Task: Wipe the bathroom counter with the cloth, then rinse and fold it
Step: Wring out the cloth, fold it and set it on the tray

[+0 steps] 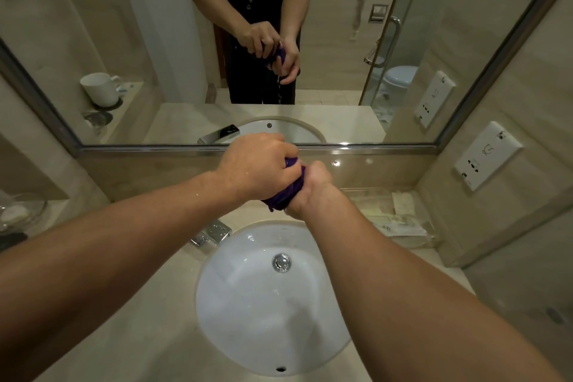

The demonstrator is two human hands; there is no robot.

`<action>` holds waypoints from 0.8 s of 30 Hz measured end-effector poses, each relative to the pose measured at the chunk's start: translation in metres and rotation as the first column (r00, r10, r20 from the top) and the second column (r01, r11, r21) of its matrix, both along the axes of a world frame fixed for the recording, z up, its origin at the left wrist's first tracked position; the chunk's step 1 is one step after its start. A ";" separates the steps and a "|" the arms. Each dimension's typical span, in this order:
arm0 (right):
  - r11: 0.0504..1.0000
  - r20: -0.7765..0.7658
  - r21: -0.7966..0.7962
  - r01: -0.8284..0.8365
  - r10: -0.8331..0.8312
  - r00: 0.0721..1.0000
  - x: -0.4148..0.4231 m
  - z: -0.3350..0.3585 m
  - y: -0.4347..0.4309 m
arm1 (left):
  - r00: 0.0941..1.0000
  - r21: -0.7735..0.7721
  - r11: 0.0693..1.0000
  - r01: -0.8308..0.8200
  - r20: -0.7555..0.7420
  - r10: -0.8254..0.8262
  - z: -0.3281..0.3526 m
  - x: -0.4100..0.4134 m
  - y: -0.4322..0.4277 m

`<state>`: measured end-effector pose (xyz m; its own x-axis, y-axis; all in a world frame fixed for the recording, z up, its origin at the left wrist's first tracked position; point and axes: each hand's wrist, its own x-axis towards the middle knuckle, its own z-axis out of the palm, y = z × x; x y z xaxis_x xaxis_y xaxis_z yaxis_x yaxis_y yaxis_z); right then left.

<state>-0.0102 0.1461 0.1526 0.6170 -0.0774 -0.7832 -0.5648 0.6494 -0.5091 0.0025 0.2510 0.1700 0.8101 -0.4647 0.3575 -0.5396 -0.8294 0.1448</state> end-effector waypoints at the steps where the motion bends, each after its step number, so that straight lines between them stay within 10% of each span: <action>1: 1.000 0.040 0.005 0.004 -0.005 0.999 0.001 0.002 0.000 | 0.999 -0.064 0.997 -0.046 -0.024 0.045 0.000 0.001 0.002; 7: 0.991 0.345 -0.131 -0.020 0.064 0.936 0.006 0.031 -0.009 | 0.917 -0.636 0.690 -0.344 -0.385 0.102 0.006 0.003 0.009; 12: 0.934 0.568 -0.348 -0.076 0.274 0.776 0.000 0.048 -0.015 | 0.742 -0.734 0.314 -0.603 -0.660 -0.117 0.010 0.000 0.006; 19: 0.821 0.609 -0.548 -0.157 0.521 0.599 -0.009 0.057 -0.033 | 0.811 -0.802 0.389 -0.452 -0.552 -0.196 0.048 0.000 0.018; 24: 0.531 0.446 -0.845 -0.062 0.763 0.468 -0.010 0.066 -0.024 | 0.880 -0.856 0.421 -0.300 -0.418 -0.223 0.089 -0.009 0.021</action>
<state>-0.0203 0.1220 0.2181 0.9839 0.1416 0.1086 0.1443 -0.2732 -0.9511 -0.0060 0.2721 0.2592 0.9840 -0.0616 0.1674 -0.1730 -0.1013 0.9797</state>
